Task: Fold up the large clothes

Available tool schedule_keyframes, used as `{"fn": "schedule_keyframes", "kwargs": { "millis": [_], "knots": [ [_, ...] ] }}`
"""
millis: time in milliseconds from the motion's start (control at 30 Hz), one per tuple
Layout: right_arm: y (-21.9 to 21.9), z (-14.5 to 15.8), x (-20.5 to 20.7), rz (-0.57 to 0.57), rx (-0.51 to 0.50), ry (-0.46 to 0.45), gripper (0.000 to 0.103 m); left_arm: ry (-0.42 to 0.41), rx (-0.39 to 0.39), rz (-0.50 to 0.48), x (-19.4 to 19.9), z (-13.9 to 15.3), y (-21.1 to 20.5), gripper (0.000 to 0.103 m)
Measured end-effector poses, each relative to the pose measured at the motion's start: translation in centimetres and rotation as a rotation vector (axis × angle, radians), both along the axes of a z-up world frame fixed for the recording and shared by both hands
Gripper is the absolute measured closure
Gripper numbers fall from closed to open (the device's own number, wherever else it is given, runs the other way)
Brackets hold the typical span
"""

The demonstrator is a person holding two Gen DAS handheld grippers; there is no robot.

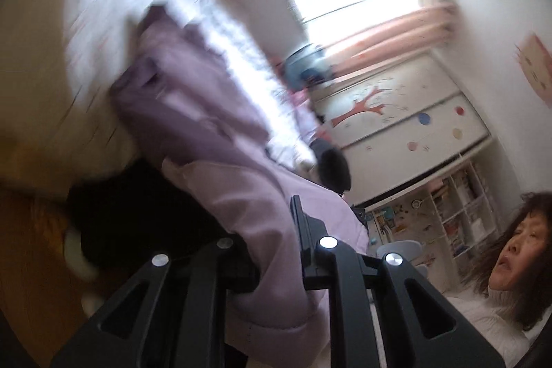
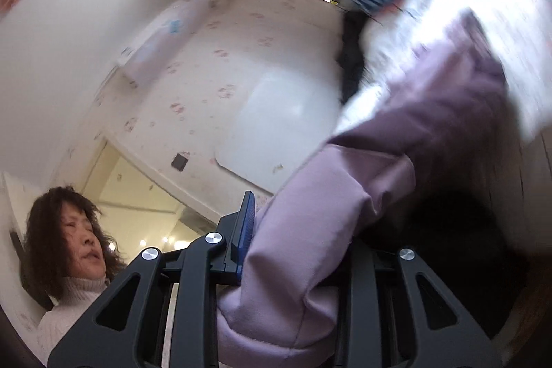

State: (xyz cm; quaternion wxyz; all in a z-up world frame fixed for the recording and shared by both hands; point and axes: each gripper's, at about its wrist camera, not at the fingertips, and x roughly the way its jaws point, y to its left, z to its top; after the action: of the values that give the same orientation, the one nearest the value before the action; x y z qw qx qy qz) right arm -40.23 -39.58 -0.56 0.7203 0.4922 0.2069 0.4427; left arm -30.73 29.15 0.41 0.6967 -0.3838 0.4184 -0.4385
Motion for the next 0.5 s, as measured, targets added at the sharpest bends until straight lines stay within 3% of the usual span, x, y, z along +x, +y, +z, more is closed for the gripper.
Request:
{"fn": "schedule_keyframes", "kwargs": {
  "millis": [100,167,300,500],
  "knots": [
    [0.6,-4.3,-1.3,0.003,0.071,0.055,0.076,0.11,-0.032,0.046,-0.6,-4.6,1.1,0.087],
    [1.0,-5.0,-1.6,-0.014,0.121,0.043,0.076,0.121,-0.077,0.075,-0.9,-5.5,1.3,0.087],
    [-0.3,-4.2,0.2,-0.027,0.158,-0.025,0.077,0.03,-0.152,0.118,0.3,-1.6,0.8,0.086],
    [-1.3,2.1,6.4,-0.017,0.139,-0.15,0.077,-0.061,-0.24,0.203,6.4,4.0,0.3,0.086]
  ]
}}
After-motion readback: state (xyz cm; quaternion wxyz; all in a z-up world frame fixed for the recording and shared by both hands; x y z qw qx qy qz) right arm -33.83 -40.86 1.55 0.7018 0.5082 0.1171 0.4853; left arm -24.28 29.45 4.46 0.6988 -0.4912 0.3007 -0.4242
